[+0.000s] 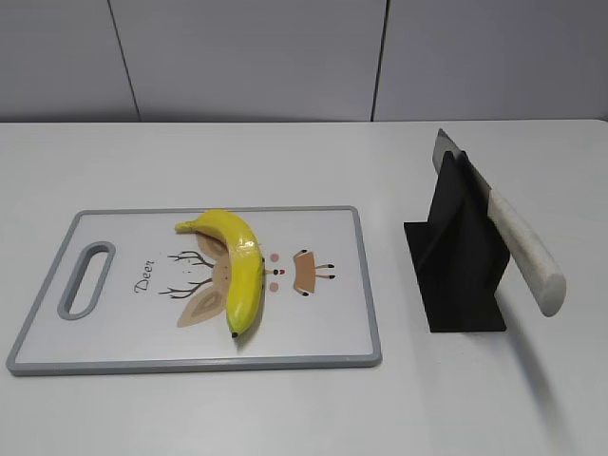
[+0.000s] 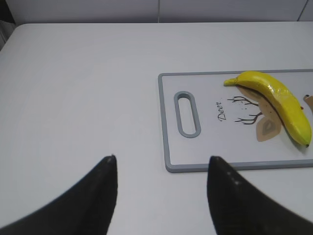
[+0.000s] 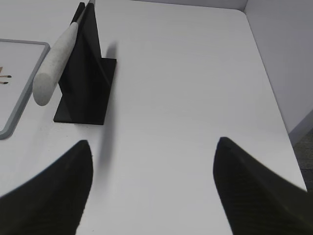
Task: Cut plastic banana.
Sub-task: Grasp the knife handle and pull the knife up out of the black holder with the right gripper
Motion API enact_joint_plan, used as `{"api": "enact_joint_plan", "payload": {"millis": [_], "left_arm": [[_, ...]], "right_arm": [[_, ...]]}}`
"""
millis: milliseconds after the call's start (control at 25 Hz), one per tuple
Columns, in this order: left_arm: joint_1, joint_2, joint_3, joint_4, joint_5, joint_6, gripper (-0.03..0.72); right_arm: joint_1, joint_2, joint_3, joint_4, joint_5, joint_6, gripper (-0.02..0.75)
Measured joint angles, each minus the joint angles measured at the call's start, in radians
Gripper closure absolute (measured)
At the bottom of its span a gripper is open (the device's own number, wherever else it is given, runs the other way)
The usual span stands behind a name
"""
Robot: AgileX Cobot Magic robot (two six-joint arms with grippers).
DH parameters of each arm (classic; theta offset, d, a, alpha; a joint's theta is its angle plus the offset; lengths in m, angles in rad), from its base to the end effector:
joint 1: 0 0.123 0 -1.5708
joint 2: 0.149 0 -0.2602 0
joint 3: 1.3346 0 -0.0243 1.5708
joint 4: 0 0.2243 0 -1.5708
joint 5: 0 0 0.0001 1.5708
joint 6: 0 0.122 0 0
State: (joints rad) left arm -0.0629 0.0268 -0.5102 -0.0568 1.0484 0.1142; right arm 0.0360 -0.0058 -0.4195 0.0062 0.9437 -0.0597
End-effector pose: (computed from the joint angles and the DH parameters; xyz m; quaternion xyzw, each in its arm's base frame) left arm 0.0272 -0.0077 0.2541 0.0762 0.8506 -0.0151 0.5200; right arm 0.0368 0.0019 0.2402 -0.0401 0.8411 -0.0033 0.5395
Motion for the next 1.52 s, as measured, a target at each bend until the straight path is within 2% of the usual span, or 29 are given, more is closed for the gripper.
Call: {"api": "enact_joint_plan", "payload": {"millis": [600,1520], "left_arm": [[0.000,0.000,0.000,0.000,0.000,0.000,0.164],[0.000,0.000,0.000,-0.002,0.000,0.000,0.170]], "right_arm": [[0.000,0.000,0.000,0.000,0.000,0.000,0.156],[0.000,0.000,0.000,-0.006,0.000,0.000,0.156]]}}
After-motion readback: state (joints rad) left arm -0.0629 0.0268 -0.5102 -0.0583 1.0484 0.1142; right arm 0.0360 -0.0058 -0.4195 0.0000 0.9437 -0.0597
